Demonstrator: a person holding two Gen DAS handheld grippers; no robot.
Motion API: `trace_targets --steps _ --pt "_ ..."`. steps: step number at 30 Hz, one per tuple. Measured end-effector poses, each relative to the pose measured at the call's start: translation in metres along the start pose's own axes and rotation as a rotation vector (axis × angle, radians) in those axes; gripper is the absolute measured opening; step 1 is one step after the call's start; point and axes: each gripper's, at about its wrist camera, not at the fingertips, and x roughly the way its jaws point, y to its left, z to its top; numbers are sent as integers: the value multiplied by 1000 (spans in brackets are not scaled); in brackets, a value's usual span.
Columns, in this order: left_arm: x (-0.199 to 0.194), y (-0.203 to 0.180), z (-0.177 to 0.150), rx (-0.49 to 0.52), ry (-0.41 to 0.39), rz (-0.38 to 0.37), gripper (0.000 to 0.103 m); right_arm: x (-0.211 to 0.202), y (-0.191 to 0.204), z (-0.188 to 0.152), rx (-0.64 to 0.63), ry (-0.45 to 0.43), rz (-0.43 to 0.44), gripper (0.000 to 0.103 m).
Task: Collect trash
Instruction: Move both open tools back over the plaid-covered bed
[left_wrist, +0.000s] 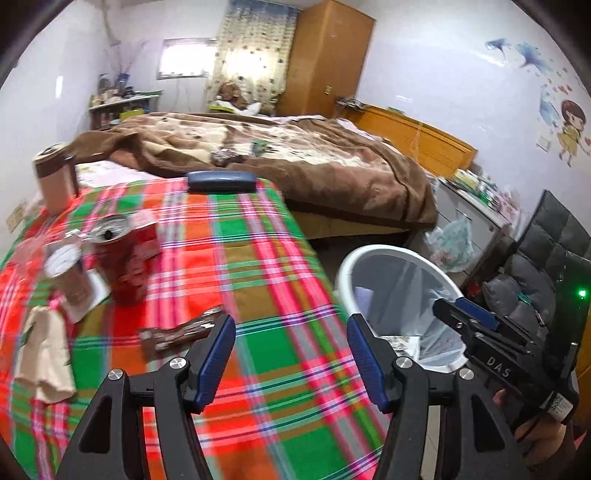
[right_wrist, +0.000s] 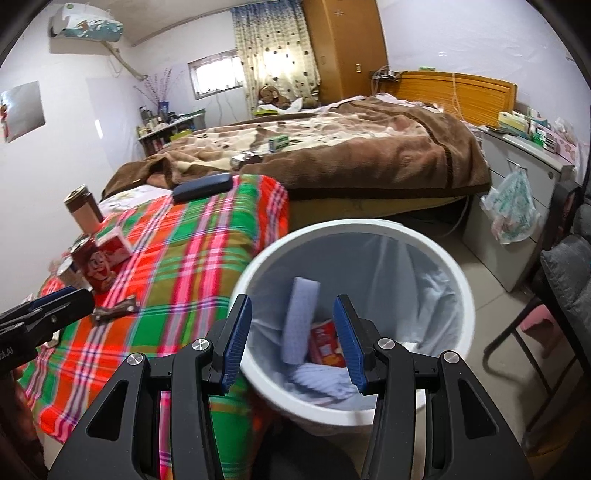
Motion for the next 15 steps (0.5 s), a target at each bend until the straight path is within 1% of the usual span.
trace_targets --steps 9,15 --pt "-35 71 -18 -111 -39 109 62 6 43 -5 -59 12 72 48" --pt "-51 113 -29 -165 -47 191 62 13 71 -8 -118 26 110 48"
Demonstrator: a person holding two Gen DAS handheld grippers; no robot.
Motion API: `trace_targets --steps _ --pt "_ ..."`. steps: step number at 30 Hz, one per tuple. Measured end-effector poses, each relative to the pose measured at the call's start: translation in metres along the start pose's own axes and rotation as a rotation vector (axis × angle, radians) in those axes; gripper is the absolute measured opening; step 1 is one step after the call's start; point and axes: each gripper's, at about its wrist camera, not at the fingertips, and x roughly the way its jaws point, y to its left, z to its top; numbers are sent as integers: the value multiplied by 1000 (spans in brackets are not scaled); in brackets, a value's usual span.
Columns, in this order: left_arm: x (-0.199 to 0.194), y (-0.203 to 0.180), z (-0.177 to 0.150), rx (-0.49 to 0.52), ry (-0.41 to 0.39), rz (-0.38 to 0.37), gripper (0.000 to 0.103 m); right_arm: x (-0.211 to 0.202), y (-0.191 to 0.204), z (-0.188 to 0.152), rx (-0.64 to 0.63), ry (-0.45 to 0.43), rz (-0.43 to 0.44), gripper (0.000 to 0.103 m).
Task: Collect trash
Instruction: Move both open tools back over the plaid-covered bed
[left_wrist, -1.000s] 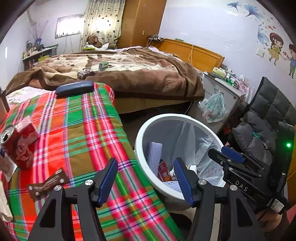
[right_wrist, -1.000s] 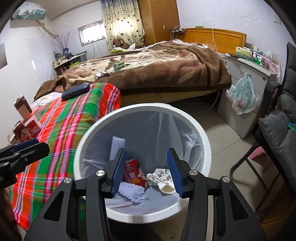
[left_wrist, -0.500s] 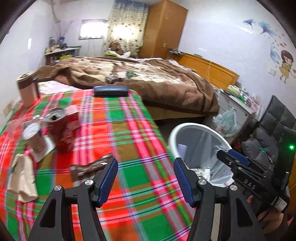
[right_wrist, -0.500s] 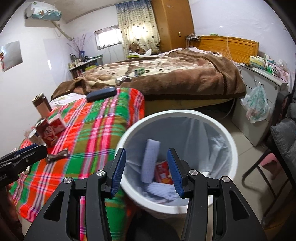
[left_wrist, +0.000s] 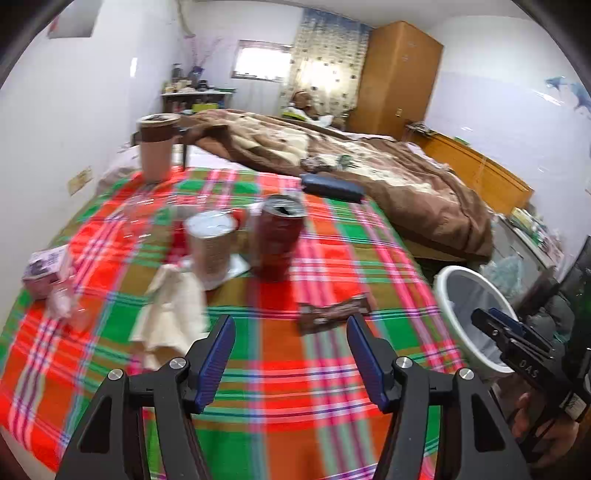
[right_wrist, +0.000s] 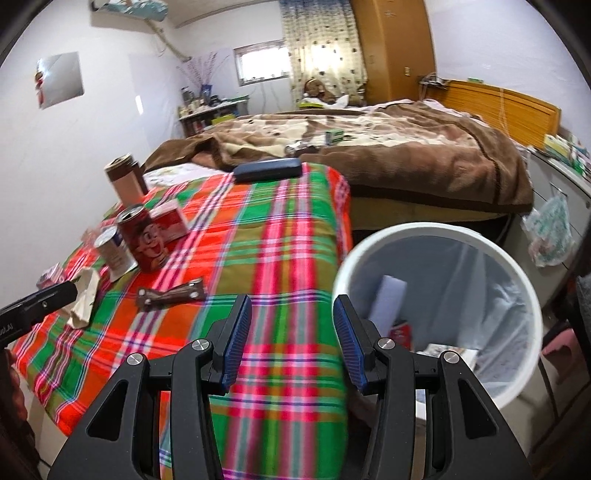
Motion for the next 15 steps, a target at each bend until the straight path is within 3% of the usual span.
trace_targets --steps 10,15 --pt "3 67 -7 -78 18 89 65 22 47 3 -130 44 83 48" --pt "11 89 -9 -94 43 101 66 39 66 4 -209 89 94 55"
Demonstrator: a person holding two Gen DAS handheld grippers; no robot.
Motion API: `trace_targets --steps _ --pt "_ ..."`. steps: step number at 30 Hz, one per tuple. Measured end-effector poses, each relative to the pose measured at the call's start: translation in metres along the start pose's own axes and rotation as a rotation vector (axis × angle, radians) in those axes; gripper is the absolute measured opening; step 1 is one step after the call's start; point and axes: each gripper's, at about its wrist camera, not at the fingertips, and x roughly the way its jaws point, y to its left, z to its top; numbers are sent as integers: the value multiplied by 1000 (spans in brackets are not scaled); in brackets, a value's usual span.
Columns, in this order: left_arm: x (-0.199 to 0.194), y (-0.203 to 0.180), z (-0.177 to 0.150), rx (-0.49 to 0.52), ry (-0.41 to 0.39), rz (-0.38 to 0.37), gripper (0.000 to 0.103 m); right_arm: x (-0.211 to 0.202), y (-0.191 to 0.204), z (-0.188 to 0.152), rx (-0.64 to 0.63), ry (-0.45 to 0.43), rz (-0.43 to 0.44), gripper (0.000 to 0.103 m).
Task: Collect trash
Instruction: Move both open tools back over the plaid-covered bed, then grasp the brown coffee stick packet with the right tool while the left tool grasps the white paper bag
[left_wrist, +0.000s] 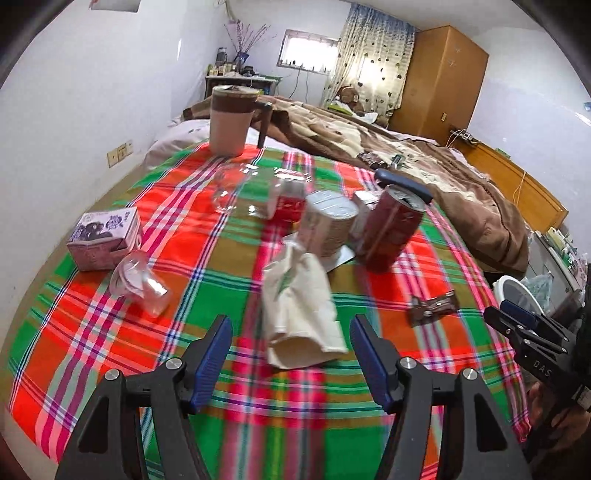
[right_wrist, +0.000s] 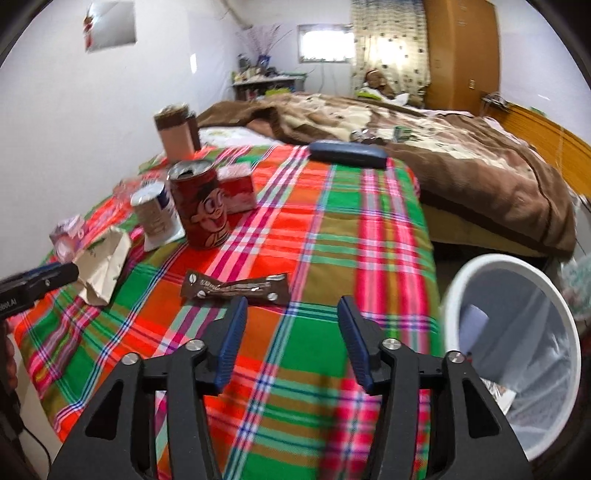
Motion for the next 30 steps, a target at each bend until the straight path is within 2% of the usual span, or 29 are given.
trace_targets --steps 5,10,16,17,19,30 --pt "13 13 2 -4 32 6 66 17 16 6 -84 57 19 55" --pt "26 15 4 0 56 -1 66 25 33 10 -240 73 29 58" --pt "35 20 5 -9 77 0 66 34 45 7 -337 121 101 59" --pt "37 21 6 -9 80 2 66 36 46 7 -345 124 101 62" --pt "40 20 8 -3 87 4 66 36 45 11 -336 121 107 66" --pt "52 17 13 -6 98 6 66 56 25 24 -182 160 100 66"
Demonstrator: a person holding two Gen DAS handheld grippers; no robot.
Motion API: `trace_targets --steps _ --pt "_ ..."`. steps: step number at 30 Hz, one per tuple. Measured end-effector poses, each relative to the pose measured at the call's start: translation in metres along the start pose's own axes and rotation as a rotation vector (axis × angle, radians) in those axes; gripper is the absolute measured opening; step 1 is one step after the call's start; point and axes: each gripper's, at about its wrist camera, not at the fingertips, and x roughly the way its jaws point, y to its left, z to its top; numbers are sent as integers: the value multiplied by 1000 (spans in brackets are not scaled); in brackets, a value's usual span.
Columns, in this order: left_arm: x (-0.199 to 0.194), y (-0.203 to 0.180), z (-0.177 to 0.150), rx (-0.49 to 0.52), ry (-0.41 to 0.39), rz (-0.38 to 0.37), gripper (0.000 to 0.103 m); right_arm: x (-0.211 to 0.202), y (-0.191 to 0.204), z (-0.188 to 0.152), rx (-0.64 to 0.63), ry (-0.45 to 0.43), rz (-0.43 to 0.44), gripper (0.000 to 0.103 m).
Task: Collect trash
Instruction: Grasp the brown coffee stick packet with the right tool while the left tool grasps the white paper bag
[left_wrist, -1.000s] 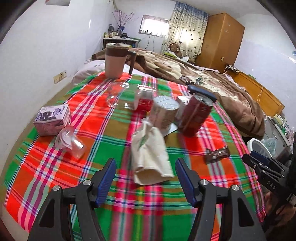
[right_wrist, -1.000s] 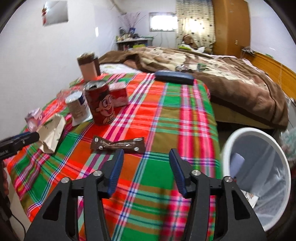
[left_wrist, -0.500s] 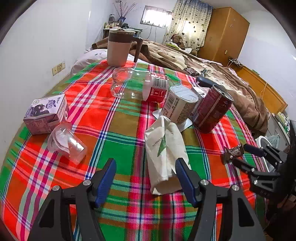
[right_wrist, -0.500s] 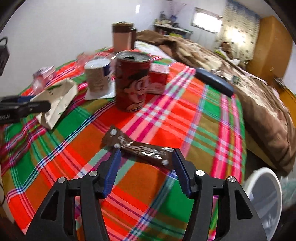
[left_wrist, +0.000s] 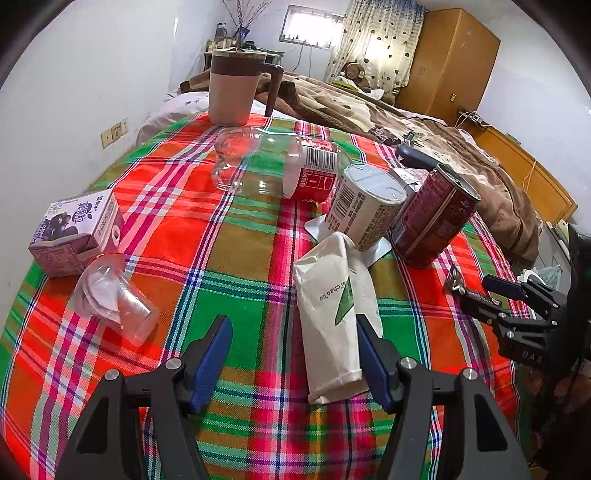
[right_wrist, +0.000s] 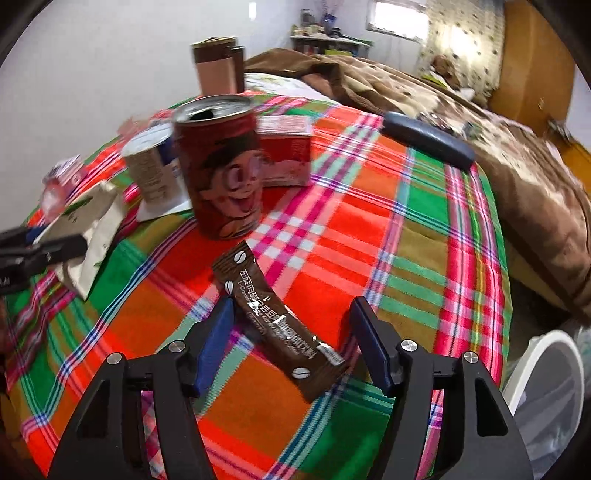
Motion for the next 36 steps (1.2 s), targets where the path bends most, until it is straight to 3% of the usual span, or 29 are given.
trace_targets --steps 3,7,9,11,18,36 --pt "1 0 0 -2 -3 -1 66 0 -5 -2 40 -3 -1 64" --pt "2 0 0 -5 -8 -12 66 2 -11 0 66 -7 -19 40" --pt "2 -1 0 -7 -9 -17 64 1 -12 -1 80 -10 -18 33" --pt "2 -2 -1 0 -11 -21 57 1 -14 -1 91 -12 -16 22" --pt "3 -14 -3 30 -11 -67 27 0 -17 -3 129 -17 -8 21" --pt "-13 -28 -4 54 -53 -71 22 -12 -19 -11 188 -74 34 20"
